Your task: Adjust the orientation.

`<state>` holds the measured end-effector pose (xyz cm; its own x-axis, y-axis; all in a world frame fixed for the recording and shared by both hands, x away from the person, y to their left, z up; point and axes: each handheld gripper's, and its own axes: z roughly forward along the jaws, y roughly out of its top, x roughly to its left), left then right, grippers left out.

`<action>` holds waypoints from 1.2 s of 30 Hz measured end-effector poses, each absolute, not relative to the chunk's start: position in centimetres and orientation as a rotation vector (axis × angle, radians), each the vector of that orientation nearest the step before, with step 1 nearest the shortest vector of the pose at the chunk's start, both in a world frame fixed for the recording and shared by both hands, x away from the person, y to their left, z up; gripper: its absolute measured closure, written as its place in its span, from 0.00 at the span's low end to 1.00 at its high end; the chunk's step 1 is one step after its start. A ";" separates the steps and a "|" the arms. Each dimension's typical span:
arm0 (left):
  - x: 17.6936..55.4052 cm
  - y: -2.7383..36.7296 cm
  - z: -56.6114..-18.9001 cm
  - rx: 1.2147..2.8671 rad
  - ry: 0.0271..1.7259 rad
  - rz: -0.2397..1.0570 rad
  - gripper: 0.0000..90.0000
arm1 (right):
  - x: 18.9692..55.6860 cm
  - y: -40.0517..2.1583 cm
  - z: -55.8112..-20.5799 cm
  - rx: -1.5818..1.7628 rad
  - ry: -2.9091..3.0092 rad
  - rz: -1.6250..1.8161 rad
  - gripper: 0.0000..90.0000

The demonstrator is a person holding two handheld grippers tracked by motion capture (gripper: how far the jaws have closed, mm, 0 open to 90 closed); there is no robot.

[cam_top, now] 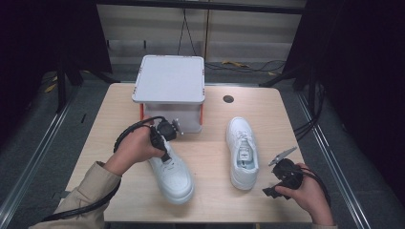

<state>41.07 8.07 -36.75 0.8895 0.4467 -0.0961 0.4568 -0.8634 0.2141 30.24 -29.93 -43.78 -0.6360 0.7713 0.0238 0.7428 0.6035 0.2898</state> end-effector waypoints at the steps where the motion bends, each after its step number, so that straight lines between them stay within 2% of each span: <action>1: 41.6 7.6 -36.5 2.802 0.727 -0.034 0.93 | 30.2 -29.9 -43.8 1.292 2.719 0.416 0.22; 4: 42.1 7.0 -36.7 2.779 0.757 -0.037 0.93 | 30.3 -29.9 -43.7 1.288 2.719 0.419 0.22; 10: 42.2 4.8 -38.8 2.797 0.716 -0.069 0.91 | 30.2 -30.0 -43.7 1.287 2.716 0.422 0.22; 12: 42.3 4.9 -38.3 2.793 0.679 -0.042 0.84 | 30.2 -30.1 -43.7 1.287 2.718 0.421 0.22; 13: 42.3 5.2 -37.9 2.771 0.654 -0.028 0.84 | 30.2 -30.0 -43.7 1.284 2.719 0.423 0.22; 16: 42.3 6.4 -36.6 2.778 0.623 0.030 0.65 | 30.2 -29.9 -43.8 1.282 2.723 0.422 0.22; 17: 42.4 7.5 -36.1 2.793 0.589 0.015 0.56 | 30.2 -29.9 -43.9 1.282 2.727 0.421 0.22; 20: 42.6 8.5 -36.2 2.787 0.610 -0.023 0.49 | 30.3 -29.8 -43.8 1.275 2.727 0.417 0.22; 24: 42.6 9.5 -38.0 2.869 0.496 0.019 0.37 | 30.2 -29.6 -43.7 1.269 2.726 0.426 0.23; 27: 43.0 9.4 -39.3 2.893 0.428 0.049 0.36 | 30.2 -29.5 -43.7 1.267 2.728 0.425 0.23; 36: 42.8 9.7 -39.4 2.863 0.471 0.045 0.41 | 30.3 -30.0 -44.1 1.290 2.728 0.416 0.23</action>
<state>42.79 9.73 -39.39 0.9475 0.3196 -0.0084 0.3122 -0.9193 0.2397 30.31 -29.99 -44.07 -0.6374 0.7699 0.0300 0.7439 0.6048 0.2842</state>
